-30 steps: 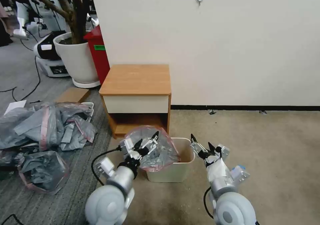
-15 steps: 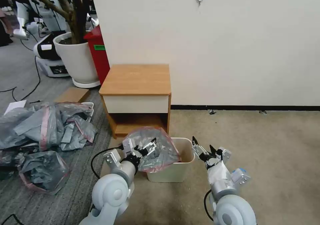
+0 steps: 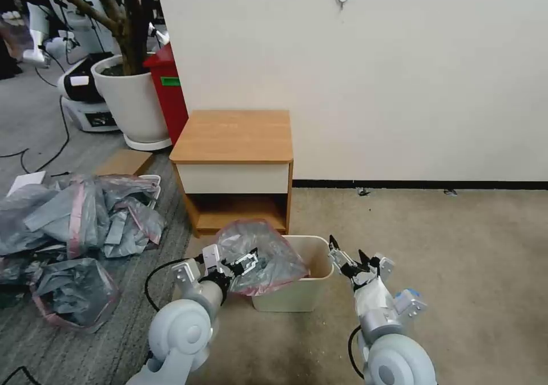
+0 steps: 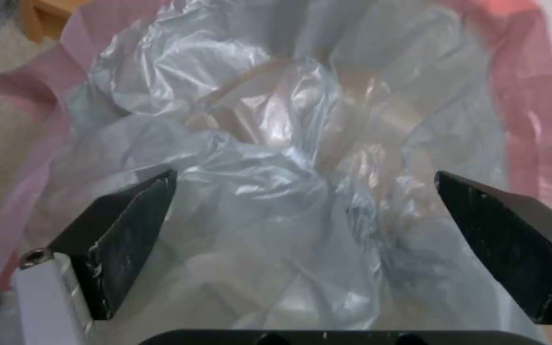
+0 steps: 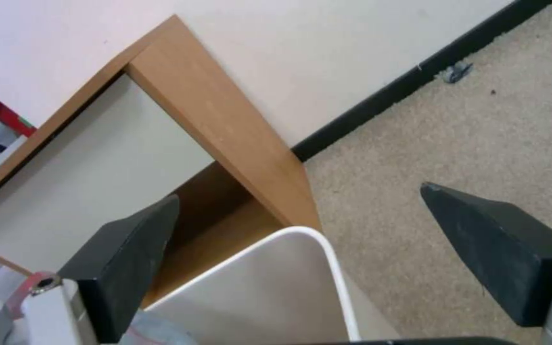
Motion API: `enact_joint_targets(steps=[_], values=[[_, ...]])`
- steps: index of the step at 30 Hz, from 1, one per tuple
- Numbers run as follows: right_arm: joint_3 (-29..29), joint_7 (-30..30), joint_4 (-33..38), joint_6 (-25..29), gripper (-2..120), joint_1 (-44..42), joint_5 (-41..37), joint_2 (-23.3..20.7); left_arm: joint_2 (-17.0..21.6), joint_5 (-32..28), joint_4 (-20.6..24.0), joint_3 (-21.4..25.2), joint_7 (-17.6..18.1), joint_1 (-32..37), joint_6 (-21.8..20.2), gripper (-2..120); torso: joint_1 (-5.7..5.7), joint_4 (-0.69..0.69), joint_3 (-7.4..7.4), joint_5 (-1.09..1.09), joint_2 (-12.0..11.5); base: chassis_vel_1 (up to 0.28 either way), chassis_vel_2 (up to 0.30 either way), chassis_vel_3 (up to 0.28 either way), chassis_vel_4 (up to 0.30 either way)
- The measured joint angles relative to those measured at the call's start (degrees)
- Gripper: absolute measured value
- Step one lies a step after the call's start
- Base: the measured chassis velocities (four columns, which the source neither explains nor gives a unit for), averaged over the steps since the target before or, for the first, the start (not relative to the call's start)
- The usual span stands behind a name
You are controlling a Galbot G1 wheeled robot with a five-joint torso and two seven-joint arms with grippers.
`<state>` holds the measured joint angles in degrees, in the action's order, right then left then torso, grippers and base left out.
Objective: Pick up the garbage bag from the table and place it over the trash can.
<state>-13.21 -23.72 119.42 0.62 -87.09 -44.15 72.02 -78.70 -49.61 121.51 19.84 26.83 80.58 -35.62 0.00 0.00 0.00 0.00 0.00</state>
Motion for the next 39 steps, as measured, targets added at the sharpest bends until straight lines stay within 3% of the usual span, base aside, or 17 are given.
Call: enact_joint_targets(steps=[6, 10, 20, 39], values=[[0.0, 0.0, -0.3, 0.2, 96, 0.0, 0.1, 0.0, 0.9, -0.6, -0.2, 0.2, 1.5, -0.7, -1.0, 99, 0.0, 0.0, 0.0, 0.0, 0.0, 0.0, 0.0, 0.0, 0.0], [-0.1, 0.1, -0.5, 0.3, 94, -0.1, 0.2, 0.0, 1.2, -0.6, -0.6, -0.1, 2.4, -1.6, -1.0, 89, 0.0, 0.0, 0.0, 0.0, 0.0, 0.0, 0.0, 0.0, 0.0], [-0.2, 0.1, -0.8, 0.5, 90, -0.3, 0.6, 0.2, 2.5, -1.5, -1.9, -2.8, 6.9, -4.7, -3.0, 54, 0.0, 0.0, 0.0, 0.0, 0.0, 0.0, 0.0, 0.0, 0.0], [-0.7, 0.1, -1.8, 1.0, 86, -0.6, 1.0, 0.7, 4.6, -9.1, -3.8, -4.8, 13.5, -8.5, -5.7, 53, 0.0, 0.0, 0.0, 0.0, 0.0, 0.0, 0.0, 0.0, 0.0]])
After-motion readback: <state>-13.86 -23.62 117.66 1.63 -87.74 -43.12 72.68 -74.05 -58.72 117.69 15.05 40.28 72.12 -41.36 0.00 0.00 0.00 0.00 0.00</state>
